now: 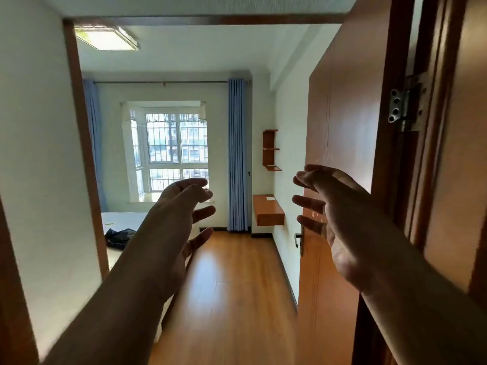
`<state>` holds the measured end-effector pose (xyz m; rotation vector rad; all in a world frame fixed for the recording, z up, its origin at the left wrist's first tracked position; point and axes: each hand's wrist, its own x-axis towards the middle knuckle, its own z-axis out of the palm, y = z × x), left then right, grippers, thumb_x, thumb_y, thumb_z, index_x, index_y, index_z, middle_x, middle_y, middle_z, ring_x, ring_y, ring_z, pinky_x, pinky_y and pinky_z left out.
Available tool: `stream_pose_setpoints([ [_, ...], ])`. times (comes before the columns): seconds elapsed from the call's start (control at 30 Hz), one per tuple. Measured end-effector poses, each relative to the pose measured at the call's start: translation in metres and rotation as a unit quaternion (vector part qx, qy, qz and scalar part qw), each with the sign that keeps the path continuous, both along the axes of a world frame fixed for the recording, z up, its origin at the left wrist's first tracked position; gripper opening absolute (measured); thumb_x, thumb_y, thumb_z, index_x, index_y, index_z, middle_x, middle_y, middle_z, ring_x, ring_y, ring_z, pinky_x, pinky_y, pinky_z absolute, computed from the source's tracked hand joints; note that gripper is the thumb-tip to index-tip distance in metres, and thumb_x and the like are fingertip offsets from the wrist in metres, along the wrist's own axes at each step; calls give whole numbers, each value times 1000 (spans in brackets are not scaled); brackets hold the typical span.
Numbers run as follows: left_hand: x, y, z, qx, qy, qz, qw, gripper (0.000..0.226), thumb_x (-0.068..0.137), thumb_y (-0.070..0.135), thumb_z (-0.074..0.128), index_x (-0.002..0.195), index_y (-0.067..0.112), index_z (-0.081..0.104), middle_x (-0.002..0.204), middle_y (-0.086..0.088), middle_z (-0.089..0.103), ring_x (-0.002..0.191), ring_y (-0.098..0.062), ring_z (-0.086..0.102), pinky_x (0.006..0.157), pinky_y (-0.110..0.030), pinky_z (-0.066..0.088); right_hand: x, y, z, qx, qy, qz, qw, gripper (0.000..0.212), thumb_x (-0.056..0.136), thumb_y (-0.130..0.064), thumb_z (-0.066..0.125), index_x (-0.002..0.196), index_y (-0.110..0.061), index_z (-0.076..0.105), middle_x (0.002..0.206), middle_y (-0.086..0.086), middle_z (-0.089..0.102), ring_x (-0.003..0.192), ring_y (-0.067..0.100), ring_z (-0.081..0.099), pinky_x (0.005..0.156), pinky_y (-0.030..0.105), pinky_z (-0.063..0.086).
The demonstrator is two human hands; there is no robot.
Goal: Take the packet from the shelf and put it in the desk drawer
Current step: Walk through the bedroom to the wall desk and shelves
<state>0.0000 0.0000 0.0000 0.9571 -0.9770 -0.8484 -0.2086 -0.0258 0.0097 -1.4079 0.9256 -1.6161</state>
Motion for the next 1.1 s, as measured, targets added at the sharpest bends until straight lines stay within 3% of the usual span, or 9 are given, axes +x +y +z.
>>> stream_pose_setpoints([
  [0.37,81,-127,-10,-14,-13,-40,999,21,94,16,63,108,29,71,113,2,73,108,-18,68,88,-44,54,80,-127,-18,3,23,-22,1000,14,95,-33,62,109,-35,60,117,-4,69,112,17,64,85,38,51],
  [0.5,109,-171,-36,1,-34,-63,997,23,95,16,62,115,27,68,117,2,71,109,-17,67,85,-42,54,109,-169,-48,33,21,-31,999,30,80,-41,67,109,-35,64,113,-5,72,110,16,66,86,40,53],
  [0.77,145,-231,-151,120,-63,-93,986,26,96,15,61,113,33,67,110,5,71,100,-10,70,81,-39,54,141,-218,-162,187,56,4,981,41,77,-46,68,117,-36,65,120,-6,71,110,15,66,85,39,55],
  [0.9,154,-239,-221,199,-56,-96,974,26,96,17,59,116,33,66,114,4,70,105,-11,68,83,-40,53,148,-222,-232,281,63,-5,958,30,86,-41,67,115,-34,65,118,-5,71,110,17,66,90,44,56],
  [1.1,145,-234,-312,313,-62,-98,943,24,95,16,58,113,32,64,113,2,68,107,-16,65,83,-41,53,152,-220,-311,373,64,-16,925,27,87,-42,66,113,-35,64,112,-8,70,108,14,65,86,39,56],
])
